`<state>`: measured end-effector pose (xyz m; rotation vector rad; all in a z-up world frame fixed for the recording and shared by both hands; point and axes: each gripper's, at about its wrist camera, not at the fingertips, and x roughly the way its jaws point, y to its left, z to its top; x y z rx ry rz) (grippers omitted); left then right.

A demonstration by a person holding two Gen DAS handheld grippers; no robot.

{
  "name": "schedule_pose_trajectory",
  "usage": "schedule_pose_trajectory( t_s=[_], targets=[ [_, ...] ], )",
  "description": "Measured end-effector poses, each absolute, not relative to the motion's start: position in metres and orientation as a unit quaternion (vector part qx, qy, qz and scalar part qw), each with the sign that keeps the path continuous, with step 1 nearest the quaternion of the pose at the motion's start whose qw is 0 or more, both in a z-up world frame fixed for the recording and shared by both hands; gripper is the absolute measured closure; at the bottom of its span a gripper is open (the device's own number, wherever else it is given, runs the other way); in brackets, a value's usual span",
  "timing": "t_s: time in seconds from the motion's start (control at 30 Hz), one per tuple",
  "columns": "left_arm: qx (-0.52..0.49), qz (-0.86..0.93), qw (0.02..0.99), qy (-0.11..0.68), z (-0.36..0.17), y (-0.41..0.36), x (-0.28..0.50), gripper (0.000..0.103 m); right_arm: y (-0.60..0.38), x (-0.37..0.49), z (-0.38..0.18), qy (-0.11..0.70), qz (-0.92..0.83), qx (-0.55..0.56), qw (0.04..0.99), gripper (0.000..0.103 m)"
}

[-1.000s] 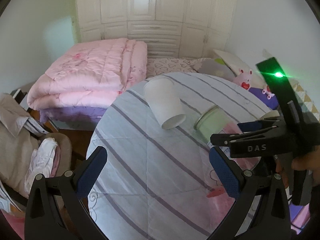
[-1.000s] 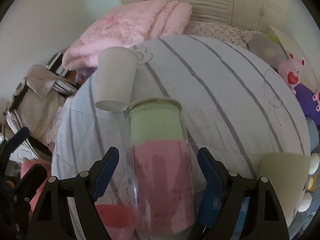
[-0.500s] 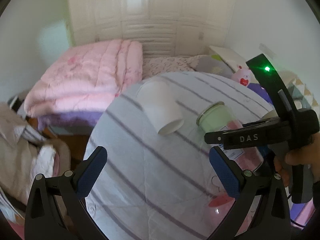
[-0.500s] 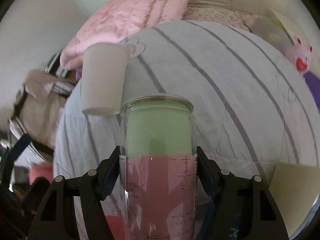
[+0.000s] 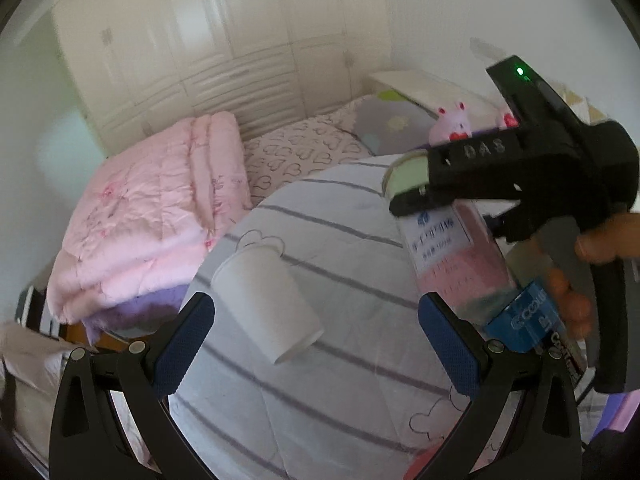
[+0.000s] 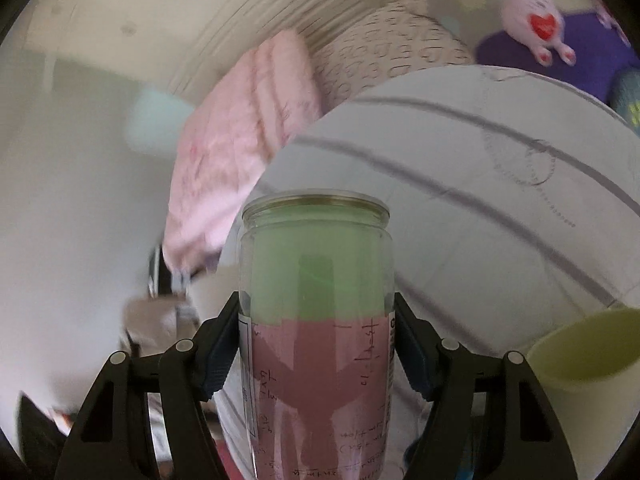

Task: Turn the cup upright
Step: 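Lift the jar with the right gripper and rotate it, then lower the jar onto the table and open the right gripper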

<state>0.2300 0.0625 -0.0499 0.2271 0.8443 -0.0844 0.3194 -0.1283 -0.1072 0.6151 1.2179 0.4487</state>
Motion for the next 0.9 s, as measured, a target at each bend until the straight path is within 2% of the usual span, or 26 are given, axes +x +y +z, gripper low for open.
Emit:
schedule_pose_trajectory(
  t_s=[0.4,0.5,0.9],
  targets=[
    [0.113,-0.027,0.891,0.438,-0.064,0.044,0.265,0.0,-0.129,0.355,-0.139,0.576,0.146,0.351,0.724,0.032],
    [0.108,-0.025,0.888,0.446,-0.065,0.044,0.265,0.0,-0.128,0.361,-0.15,0.593,0.154,0.369,0.699,0.025],
    [0.115,-0.033,0.887,0.446,-0.051,0.02,0.256,0.0,-0.173,0.333,-0.107,0.541,0.192,0.379,0.726,0.023]
  ],
)
